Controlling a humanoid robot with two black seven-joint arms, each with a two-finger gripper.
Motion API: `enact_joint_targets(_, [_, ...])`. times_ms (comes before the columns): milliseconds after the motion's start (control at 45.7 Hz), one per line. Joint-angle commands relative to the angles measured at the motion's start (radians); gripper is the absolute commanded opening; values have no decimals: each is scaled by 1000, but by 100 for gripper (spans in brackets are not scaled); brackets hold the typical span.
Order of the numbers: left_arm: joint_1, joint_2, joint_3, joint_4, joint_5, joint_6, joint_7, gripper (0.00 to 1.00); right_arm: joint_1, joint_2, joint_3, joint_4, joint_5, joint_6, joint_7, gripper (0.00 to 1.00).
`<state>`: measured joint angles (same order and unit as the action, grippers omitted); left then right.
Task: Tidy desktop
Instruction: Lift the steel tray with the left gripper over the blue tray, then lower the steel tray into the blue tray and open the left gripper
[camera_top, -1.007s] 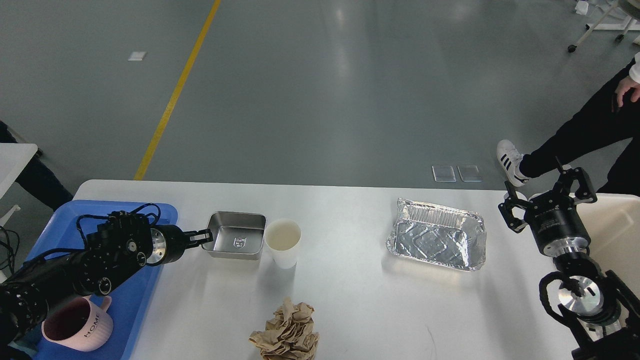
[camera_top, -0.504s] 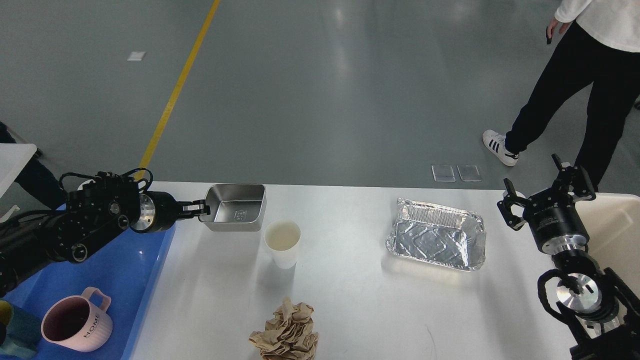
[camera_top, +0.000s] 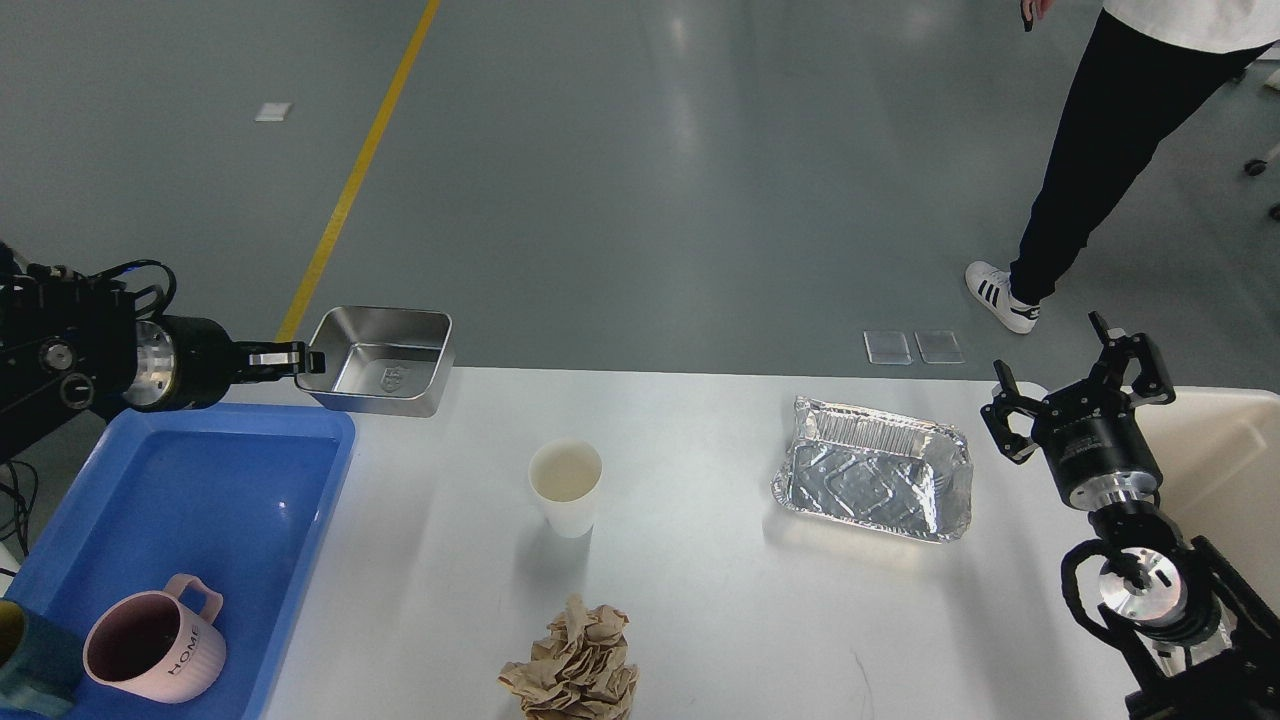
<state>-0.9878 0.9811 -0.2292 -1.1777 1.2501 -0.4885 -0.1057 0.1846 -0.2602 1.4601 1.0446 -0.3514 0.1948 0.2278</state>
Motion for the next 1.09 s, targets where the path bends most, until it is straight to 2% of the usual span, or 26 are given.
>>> enact_joint_targets(0, [0, 116, -2, -88, -49, -1, 1, 0, 3, 4, -3, 0, -1, 0, 1, 100])
enact_joint_targets(153, [0, 221, -2, -103, -69, -4, -3, 0, 3, 6, -3, 2, -21, -1, 1, 100])
enact_joint_targets(307, [23, 237, 14, -73, -96, 14, 1, 0, 1, 12, -3, 2, -21, 0, -1, 100])
enact_joint_targets(613, [219, 217, 16, 30, -135, 119, -9, 0, -1, 10, -3, 2, -21, 0, 1, 100])
enact_joint_targets(744, [311, 156, 13, 148, -130, 165, -12, 0, -5, 12, -4, 2, -23, 0, 1, 100])
enact_joint_targets(920, [325, 36, 13, 305, -136, 174, -40, 1, -1, 22, -4, 2, -47, 0, 1, 100])
enact_joint_targets(1007, [331, -54, 8, 413, -144, 189, -43, 1, -1, 27, -4, 3, -47, 0, -1, 100])
enact_joint_targets(1073, [333, -110, 11, 452, -144, 192, -42, 1, -2, 26, -4, 3, -49, 0, -1, 100])
